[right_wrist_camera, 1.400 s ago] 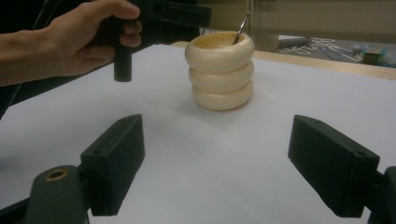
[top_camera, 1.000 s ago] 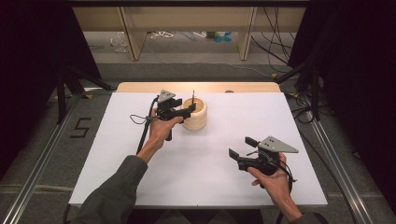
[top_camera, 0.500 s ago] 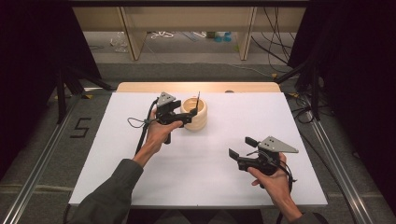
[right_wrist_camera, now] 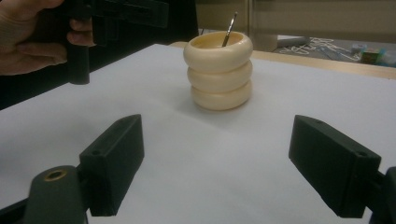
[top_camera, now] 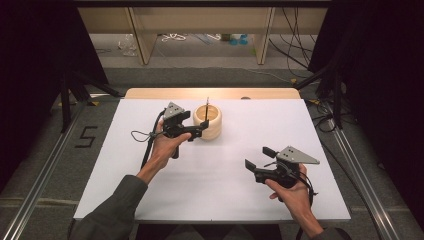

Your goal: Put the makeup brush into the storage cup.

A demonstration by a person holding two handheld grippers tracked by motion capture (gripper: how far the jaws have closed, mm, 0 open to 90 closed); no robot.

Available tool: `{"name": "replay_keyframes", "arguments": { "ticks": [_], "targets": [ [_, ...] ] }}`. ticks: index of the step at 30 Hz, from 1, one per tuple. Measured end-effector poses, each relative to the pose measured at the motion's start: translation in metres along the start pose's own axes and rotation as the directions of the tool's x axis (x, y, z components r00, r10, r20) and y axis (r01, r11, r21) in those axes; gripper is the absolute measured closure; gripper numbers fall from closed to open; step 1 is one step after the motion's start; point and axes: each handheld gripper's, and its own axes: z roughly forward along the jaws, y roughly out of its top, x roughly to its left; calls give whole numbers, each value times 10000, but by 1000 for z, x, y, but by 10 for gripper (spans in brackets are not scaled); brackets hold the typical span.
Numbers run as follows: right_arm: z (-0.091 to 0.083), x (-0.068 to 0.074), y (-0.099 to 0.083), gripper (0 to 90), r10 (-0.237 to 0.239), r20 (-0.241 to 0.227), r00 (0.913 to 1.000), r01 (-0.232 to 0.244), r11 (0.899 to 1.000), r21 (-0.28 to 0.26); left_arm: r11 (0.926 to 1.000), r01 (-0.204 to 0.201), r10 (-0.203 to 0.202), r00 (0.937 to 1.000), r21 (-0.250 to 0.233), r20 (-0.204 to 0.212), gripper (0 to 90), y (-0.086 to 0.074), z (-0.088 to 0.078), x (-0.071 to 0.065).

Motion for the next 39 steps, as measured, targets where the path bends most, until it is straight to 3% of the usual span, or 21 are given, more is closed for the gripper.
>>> {"name": "replay_keyframes", "arguments": {
  "ticks": [8, 39],
  "targets": [
    [0, 0, 0, 191, -20, -7, 10000, 20, 10000, -10, 9998, 170, -170, 9998, -92, 89, 153, -5, -7, -1],
    [-1, 0, 0, 188, -84, 166, 9998, 84, 10000, -12, 9996, -229, 238, 9987, -191, 448, 154, -21, -40, -19]
  ]
}}
